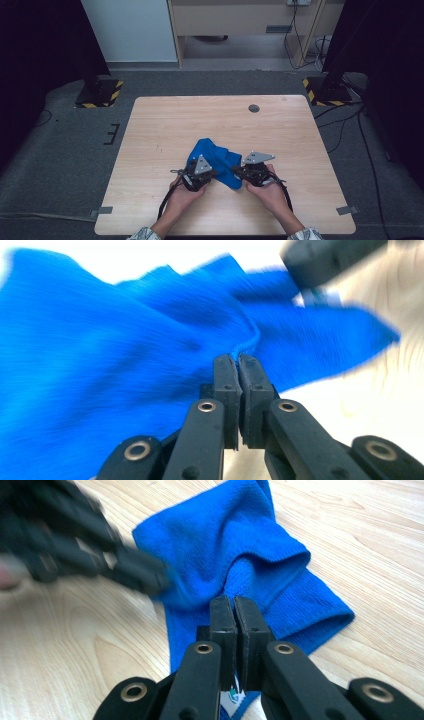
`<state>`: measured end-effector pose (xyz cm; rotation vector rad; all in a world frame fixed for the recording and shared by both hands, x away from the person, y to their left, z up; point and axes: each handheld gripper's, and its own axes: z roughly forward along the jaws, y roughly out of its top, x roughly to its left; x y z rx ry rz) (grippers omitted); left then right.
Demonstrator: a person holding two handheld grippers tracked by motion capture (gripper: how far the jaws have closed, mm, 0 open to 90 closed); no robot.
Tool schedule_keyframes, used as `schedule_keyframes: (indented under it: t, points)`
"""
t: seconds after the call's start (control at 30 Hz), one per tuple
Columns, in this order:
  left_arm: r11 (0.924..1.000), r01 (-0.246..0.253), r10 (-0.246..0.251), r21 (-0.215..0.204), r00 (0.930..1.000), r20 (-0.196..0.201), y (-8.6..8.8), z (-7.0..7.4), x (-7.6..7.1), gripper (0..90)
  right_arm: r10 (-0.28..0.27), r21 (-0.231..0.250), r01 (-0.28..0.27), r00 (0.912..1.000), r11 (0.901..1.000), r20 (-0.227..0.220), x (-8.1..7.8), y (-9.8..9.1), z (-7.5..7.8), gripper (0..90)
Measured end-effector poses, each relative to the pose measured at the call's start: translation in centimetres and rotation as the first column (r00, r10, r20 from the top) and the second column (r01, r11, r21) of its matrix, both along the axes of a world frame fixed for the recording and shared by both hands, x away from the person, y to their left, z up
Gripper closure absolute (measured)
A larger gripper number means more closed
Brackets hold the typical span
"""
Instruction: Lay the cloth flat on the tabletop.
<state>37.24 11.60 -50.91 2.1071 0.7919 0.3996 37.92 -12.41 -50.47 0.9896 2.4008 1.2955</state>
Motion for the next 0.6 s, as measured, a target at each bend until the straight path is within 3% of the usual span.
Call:
schedule_keyframes:
  t: [0.1,0.27,0.57,0.6]
  points:
    - [0.9964,-0.064,0.065,-0.056,0.9977,0.020,1.7,0.9,0.2,87.2,0.000,-0.022,-0.001,1.0000,0.9998,-0.007,0.1,-0.2,-0.2,87.8]
    - [0.9822,-0.159,0.163,-0.100,0.9864,0.023,4.6,1.6,0.9,87.3,-0.003,-0.059,0.001,0.9997,0.9982,-0.025,0.5,-0.7,-0.6,87.1]
    - [0.9598,-0.268,0.271,-0.083,0.9622,0.026,8.3,1.5,2.0,87.6,-0.034,-0.121,0.031,0.9992,0.9922,-0.022,1.1,-1.6,-1.0,86.5]
    - [0.9598,-0.268,0.271,-0.083,0.9622,0.026,8.3,1.5,2.0,87.7,-0.034,-0.121,0.031,0.9992,0.9922,-0.022,1.1,-1.6,-1.0,86.5]
